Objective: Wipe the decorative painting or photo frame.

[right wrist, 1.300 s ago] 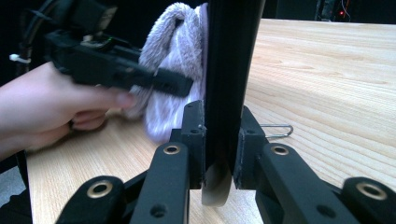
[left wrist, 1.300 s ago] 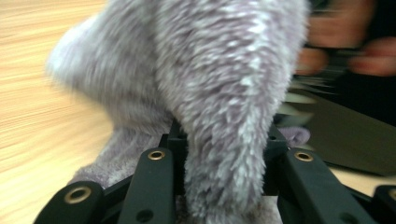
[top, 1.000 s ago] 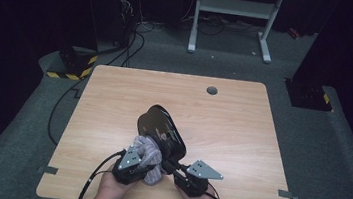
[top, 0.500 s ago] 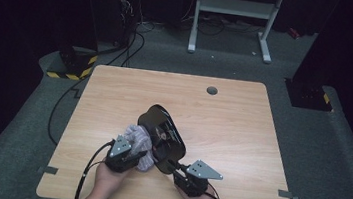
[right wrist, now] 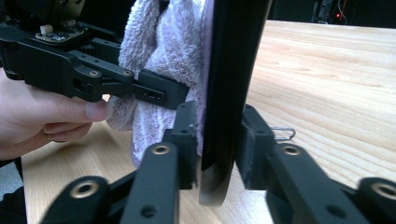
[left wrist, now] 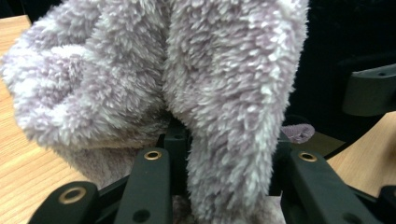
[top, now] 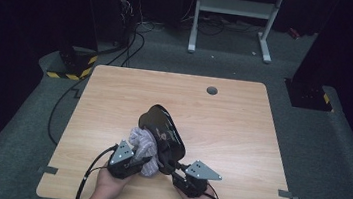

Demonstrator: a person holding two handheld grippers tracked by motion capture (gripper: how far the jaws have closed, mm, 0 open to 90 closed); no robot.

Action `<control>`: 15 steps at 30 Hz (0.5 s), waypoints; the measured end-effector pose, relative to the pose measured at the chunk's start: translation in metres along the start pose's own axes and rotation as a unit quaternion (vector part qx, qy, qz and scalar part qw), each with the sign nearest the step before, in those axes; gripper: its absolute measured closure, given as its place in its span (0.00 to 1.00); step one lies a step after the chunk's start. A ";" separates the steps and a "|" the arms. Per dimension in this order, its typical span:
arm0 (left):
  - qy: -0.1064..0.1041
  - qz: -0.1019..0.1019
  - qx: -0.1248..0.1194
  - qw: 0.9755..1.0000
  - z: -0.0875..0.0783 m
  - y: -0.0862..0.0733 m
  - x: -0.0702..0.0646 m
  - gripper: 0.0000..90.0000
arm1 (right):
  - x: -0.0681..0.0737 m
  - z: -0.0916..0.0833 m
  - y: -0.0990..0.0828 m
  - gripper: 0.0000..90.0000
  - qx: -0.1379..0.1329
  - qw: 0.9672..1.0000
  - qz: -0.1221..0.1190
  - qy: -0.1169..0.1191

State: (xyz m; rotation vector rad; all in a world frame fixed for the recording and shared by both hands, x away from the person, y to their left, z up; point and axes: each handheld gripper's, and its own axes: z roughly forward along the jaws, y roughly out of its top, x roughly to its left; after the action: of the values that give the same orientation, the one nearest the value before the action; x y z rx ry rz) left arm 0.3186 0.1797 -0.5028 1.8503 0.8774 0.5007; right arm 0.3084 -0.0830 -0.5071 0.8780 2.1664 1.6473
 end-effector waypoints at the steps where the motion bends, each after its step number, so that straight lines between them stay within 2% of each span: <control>1: -0.001 -0.001 -0.004 1.000 -0.001 0.000 0.001 0.71 | 0.000 0.000 0.001 0.76 -0.001 1.000 0.000 0.000; 2: -0.002 -0.005 -0.010 1.000 -0.004 -0.001 0.004 0.71 | 0.000 -0.002 0.003 0.71 -0.004 1.000 0.000 -0.002; 7: 0.002 -0.007 -0.011 1.000 -0.007 -0.001 0.007 0.71 | 0.000 -0.006 0.008 0.63 -0.011 1.000 0.001 -0.010; 11: 0.009 -0.009 -0.010 1.000 -0.006 -0.001 0.007 0.71 | 0.003 -0.011 0.017 0.60 -0.026 0.999 -0.028 -0.022; 15: 0.007 -0.011 -0.010 1.000 -0.005 0.000 0.007 0.71 | 0.005 -0.017 0.028 0.58 -0.034 0.999 -0.025 -0.026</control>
State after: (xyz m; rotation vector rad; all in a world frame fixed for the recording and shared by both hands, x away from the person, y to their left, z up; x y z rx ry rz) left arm 0.3198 0.1882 -0.5014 1.8185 0.8983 0.5063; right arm 0.3035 -0.0880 -0.4747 0.8324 2.0670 1.6455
